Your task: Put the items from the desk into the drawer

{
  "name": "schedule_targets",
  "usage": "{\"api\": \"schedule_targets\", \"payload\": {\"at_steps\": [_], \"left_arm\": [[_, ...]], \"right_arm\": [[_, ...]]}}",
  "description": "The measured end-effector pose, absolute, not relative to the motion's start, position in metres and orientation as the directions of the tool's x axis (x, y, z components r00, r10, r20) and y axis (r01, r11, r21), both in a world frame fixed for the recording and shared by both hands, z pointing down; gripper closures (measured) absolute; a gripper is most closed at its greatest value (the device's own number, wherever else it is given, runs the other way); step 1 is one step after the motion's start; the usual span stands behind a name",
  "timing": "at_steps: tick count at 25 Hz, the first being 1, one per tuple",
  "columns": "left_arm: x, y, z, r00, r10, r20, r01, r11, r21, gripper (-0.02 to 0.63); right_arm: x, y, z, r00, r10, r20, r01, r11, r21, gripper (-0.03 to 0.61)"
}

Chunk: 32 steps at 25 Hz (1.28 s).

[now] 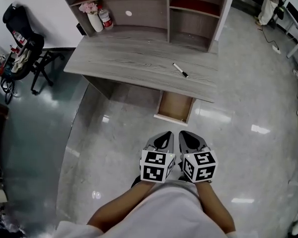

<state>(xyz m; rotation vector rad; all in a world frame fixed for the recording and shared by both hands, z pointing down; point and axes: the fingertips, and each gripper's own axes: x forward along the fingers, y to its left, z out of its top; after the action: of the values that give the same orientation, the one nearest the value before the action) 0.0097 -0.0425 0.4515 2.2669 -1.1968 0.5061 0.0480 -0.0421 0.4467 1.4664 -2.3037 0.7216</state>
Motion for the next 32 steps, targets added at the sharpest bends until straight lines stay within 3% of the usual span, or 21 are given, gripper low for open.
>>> {"api": "schedule_targets", "payload": {"at_steps": [16, 32], "left_arm": [[-0.037, -0.099, 0.449, 0.629, -0.599, 0.497, -0.774, -0.541, 0.329, 0.612], [0.006, -0.212, 0.454, 0.505, -0.707, 0.495, -0.861, -0.378, 0.339, 0.612]], "right_arm": [[0.008, -0.097, 0.44, -0.311, -0.791, 0.527, -0.95, 0.27, -0.157, 0.577], [0.053, -0.221, 0.454, -0.446, -0.697, 0.562, -0.869, 0.488, -0.083, 0.575]]}}
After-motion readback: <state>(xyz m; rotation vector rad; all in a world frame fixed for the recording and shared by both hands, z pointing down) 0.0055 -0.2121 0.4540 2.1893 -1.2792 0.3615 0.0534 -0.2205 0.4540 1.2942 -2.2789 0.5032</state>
